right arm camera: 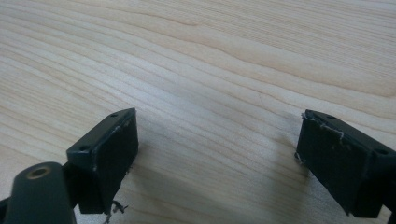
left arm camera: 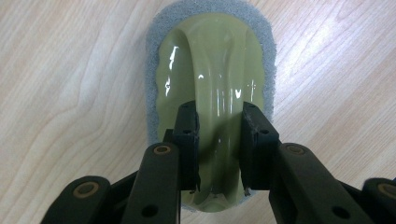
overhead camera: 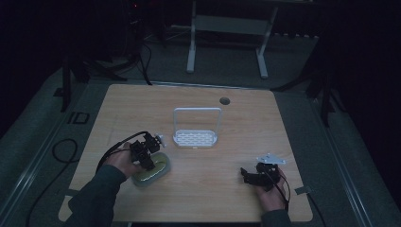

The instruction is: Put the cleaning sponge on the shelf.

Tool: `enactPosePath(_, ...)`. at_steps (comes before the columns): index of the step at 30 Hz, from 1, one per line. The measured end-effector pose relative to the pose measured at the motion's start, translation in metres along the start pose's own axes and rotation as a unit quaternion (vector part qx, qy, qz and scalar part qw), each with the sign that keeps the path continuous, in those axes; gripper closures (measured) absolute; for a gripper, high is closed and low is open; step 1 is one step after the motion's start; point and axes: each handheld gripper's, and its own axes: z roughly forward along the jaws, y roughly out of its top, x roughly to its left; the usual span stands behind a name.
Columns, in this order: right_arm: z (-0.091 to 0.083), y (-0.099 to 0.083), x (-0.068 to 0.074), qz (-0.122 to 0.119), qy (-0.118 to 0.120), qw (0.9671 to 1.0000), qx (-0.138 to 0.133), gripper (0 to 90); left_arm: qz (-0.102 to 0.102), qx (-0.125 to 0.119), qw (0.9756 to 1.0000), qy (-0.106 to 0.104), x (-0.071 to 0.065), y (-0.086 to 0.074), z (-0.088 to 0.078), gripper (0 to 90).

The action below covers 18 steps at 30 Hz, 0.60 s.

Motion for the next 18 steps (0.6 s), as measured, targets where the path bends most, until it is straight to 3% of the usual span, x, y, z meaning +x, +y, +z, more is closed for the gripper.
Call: enactPosePath(18, 0.000, 0.000, 0.000, 0.000, 0.000, 1.0000, -0.001, 12.4, 0.026, -0.011, 0.9995, 0.015, -0.003, 0.022, -0.004, 71.6)
